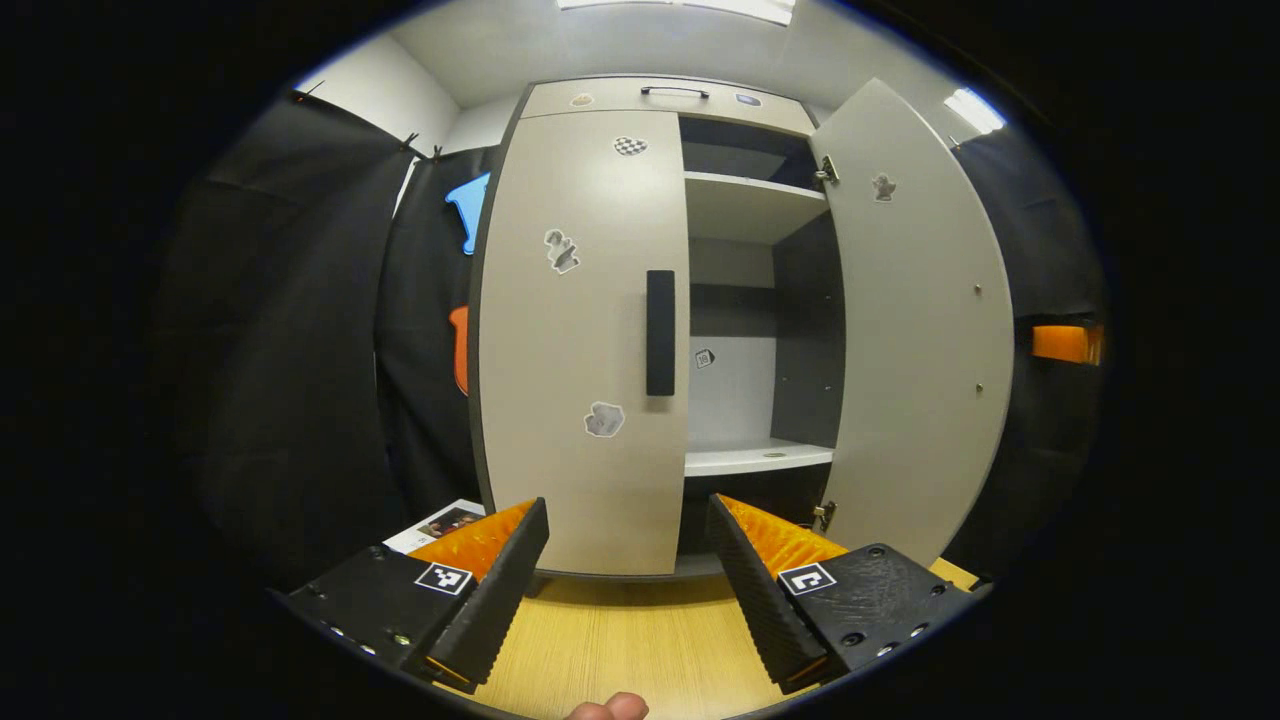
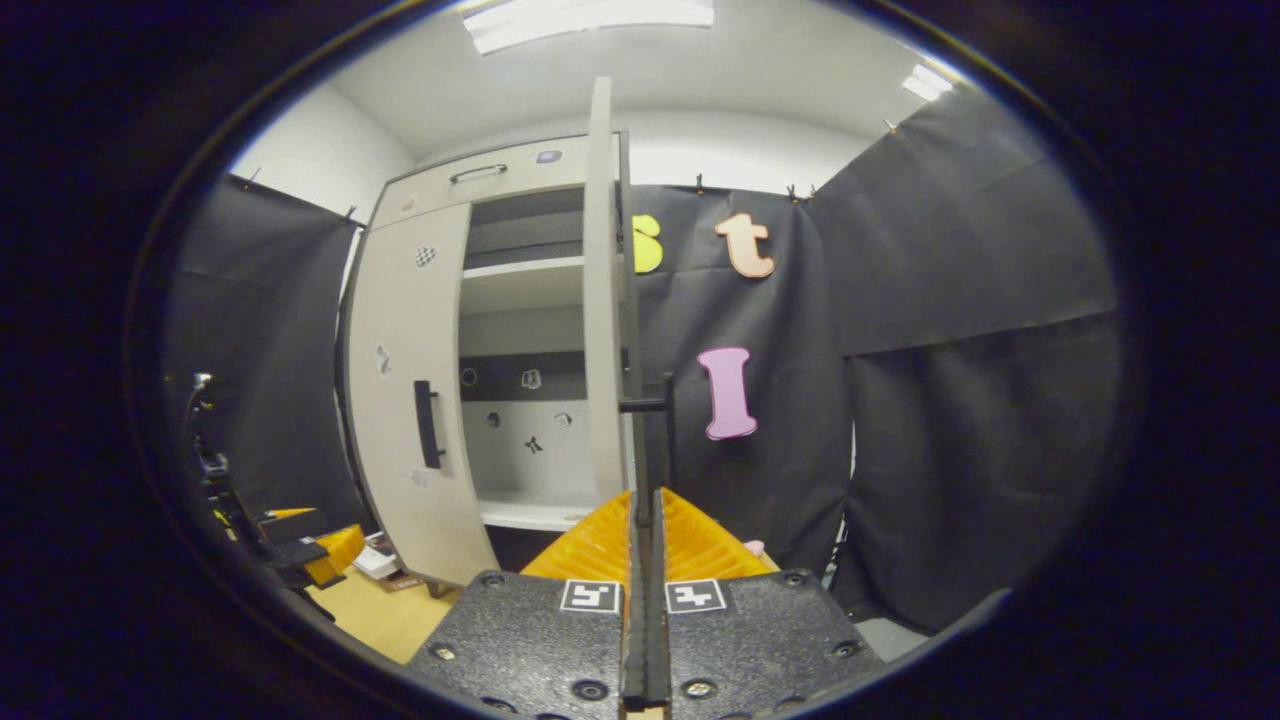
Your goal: Open the right door of the double-door shoe cabinet with the right hand, and open the left door with the left hand.
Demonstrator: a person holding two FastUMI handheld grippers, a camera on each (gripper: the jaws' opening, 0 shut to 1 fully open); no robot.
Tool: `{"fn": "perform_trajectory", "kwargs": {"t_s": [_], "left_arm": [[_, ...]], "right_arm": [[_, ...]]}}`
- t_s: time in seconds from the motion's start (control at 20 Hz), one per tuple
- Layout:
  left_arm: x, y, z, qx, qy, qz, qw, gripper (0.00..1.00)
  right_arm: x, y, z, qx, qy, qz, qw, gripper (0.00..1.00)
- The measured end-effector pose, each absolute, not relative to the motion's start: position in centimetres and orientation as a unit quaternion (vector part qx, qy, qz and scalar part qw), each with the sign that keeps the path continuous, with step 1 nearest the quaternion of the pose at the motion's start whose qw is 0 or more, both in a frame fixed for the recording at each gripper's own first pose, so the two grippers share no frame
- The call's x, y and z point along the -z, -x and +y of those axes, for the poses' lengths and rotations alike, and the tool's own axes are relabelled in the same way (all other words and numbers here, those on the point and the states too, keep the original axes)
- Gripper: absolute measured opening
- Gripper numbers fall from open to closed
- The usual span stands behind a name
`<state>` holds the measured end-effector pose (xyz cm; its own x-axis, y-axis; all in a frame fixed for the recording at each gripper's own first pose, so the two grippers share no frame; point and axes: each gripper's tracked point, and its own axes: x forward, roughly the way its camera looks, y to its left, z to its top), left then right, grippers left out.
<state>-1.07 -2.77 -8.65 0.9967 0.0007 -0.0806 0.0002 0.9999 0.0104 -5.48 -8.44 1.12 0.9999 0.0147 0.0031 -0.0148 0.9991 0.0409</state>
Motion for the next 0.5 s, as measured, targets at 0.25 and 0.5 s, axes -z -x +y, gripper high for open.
{"fn": "perform_trajectory", "kwargs": {"t_s": [0.25,0.5], "left_arm": [[5.9,-1.3,-2.7,0.013,-0.001,0.022,1.000,0.95],[1.4,-4.9,-4.1,0.029,-0.014,-0.014,0.999,0.95]], "right_arm": [[0.8,5.1,-4.0,-0.020,0.034,0.015,0.999,0.04],[2.3,3.4,-1.1,-0.047,0.040,0.018,0.998,0.25]]}}
